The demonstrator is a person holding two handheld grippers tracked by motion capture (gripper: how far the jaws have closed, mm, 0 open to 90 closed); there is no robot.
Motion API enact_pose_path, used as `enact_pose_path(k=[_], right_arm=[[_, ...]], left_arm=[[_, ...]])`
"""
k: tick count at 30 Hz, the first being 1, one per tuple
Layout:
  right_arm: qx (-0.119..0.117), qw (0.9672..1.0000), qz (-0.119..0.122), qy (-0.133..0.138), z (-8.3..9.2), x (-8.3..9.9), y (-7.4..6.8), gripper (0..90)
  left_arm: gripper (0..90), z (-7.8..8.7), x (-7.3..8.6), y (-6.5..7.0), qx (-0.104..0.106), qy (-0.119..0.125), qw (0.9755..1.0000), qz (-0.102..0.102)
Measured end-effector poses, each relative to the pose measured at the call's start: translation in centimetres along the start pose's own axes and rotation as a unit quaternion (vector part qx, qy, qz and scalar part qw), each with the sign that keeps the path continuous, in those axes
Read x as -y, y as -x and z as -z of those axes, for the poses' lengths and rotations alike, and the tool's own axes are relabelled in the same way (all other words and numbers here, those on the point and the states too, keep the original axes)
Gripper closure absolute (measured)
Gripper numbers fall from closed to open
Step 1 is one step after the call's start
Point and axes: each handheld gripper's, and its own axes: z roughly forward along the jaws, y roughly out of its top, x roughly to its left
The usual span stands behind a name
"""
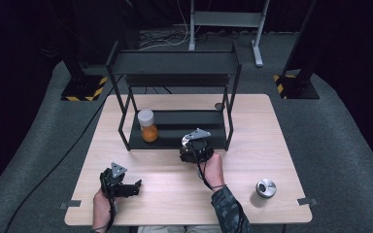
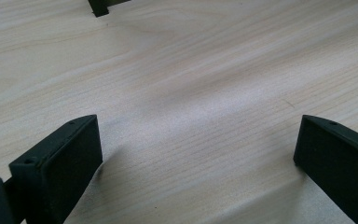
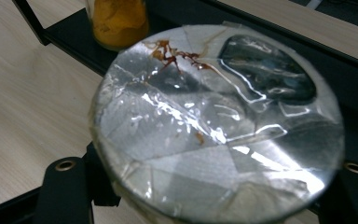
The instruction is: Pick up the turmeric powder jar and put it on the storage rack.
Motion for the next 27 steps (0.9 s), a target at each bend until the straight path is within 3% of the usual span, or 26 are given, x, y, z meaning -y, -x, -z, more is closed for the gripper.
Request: enact_pose_path(k=[27], right_arm=[[0.0,1.0,-0.002,0.0,-1.3,-1.9,0.7,30.4]], left_arm=[[0.7,0.0,0.0,-0.1,0.001,0.0,1.0,0.001]])
